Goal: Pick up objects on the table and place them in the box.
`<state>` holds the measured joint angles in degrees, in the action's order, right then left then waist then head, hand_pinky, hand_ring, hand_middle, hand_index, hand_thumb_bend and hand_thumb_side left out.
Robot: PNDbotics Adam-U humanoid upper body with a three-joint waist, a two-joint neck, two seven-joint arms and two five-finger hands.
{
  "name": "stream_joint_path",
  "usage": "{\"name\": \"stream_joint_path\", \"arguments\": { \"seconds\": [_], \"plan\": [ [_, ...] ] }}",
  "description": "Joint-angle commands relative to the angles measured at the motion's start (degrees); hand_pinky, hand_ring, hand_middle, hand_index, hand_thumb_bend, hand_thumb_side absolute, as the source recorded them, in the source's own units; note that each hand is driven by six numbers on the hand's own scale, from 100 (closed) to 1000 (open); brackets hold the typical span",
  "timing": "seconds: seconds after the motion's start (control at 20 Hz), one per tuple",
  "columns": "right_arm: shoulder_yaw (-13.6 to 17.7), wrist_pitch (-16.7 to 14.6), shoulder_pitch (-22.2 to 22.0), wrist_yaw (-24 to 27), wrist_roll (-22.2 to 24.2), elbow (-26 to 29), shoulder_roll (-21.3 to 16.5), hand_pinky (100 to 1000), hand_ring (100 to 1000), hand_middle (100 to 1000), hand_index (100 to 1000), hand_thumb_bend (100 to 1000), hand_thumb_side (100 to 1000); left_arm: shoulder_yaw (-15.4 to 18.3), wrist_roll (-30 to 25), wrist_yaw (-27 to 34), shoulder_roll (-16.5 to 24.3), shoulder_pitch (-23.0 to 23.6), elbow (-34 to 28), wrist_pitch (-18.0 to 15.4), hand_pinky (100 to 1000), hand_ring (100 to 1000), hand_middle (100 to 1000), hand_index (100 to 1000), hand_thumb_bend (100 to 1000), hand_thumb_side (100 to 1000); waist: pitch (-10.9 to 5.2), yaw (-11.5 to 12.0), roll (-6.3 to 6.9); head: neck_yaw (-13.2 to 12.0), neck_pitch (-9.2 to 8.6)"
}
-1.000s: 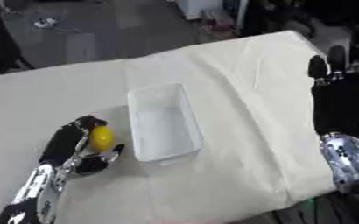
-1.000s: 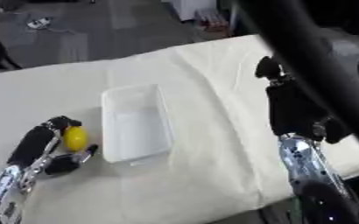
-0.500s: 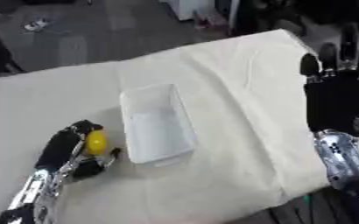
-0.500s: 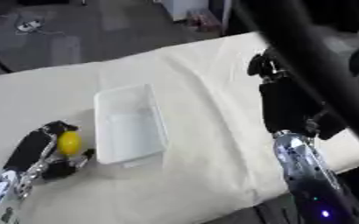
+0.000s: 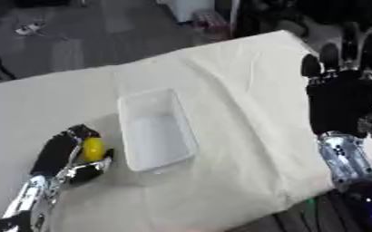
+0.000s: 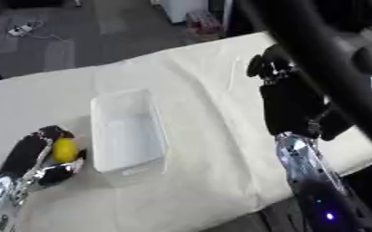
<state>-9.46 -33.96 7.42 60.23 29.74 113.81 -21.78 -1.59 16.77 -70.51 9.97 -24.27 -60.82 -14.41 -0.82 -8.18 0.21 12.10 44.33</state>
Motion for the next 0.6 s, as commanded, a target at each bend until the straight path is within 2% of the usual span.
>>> {"name": "stream_joint_path", "arguments": {
  "seconds": [0.05, 0.4, 0.5, 0.6],
  "plan": [
    [0.44, -8.87, 0.46, -0.42, 9.06, 0.78, -0.85, 536, 611, 745, 745, 201, 1000, 0.76, 3.02, 1.0, 0.12, -1.28, -0.84, 1.67, 100, 100, 100, 195, 100, 100, -0.58, 0.04, -0.13, 0.56, -0.22],
    [0.46, -9.47, 0.45, -0.82, 9.31, 0.78, -0.84, 526, 599, 708, 730, 189, 1000, 0.17, 6.0, 2.03, 0.06, -1.24, -1.01, 1.09, 100, 100, 100, 171, 130, 100, -0.56, 0.12, -0.17, 0.47, -0.22],
    [0.45, -9.61, 0.46, -0.9, 9.42, 0.78, -0.84, 523, 593, 685, 724, 187, 1000, 0.11, 6.24, 2.95, -0.11, -1.2, -1.06, 0.24, 100, 100, 100, 145, 174, 100, -0.56, 0.15, -0.18, 0.42, -0.22],
    [0.45, -9.7, 0.47, -0.92, 9.51, 0.78, -0.84, 521, 588, 662, 720, 188, 1000, -0.07, 6.12, 4.94, -0.26, -1.21, -1.13, -1.2, 100, 100, 100, 130, 327, 100, -0.56, 0.15, -0.18, 0.41, -0.22]
  ]
}}
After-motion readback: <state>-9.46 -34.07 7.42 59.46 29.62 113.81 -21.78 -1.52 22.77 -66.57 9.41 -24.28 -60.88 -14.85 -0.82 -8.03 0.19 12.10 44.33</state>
